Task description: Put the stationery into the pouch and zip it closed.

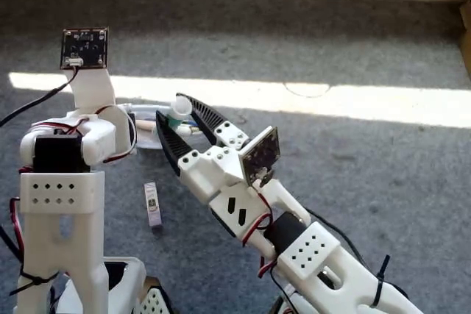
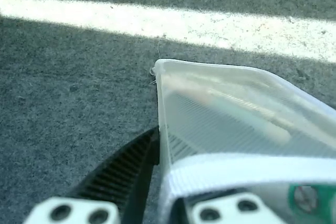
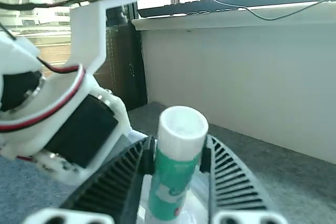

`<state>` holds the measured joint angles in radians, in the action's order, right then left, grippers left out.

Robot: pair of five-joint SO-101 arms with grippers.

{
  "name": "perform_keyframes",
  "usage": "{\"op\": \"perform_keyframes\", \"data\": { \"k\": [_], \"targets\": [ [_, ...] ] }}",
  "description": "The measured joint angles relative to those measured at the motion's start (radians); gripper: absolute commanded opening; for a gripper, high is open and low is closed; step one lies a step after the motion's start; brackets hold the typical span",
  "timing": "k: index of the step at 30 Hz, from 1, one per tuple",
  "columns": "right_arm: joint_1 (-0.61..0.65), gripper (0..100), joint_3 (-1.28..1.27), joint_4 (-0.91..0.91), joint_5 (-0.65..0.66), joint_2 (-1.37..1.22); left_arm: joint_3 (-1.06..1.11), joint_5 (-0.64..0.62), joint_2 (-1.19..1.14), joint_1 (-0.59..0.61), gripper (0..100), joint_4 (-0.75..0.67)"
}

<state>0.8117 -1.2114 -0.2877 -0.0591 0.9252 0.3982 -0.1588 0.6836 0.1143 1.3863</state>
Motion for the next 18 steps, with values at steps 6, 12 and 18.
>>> {"op": "perform_keyframes", "data": {
  "k": [6, 12, 18],
  "targets": [
    [-0.002, 14.5, -0.002, 0.074, 0.000, 0.072, 0.002, 0.000, 0.000, 0.000, 1, 0.000],
    [-0.002, 14.5, -0.002, 0.247, 0.000, 0.244, 0.002, 0.000, 0.000, 0.000, 1, 0.000],
    [-0.002, 14.5, -0.002, 0.414, 0.000, 0.361, 0.002, 0.000, 0.000, 0.026, 1, 0.000]
  ]
}}
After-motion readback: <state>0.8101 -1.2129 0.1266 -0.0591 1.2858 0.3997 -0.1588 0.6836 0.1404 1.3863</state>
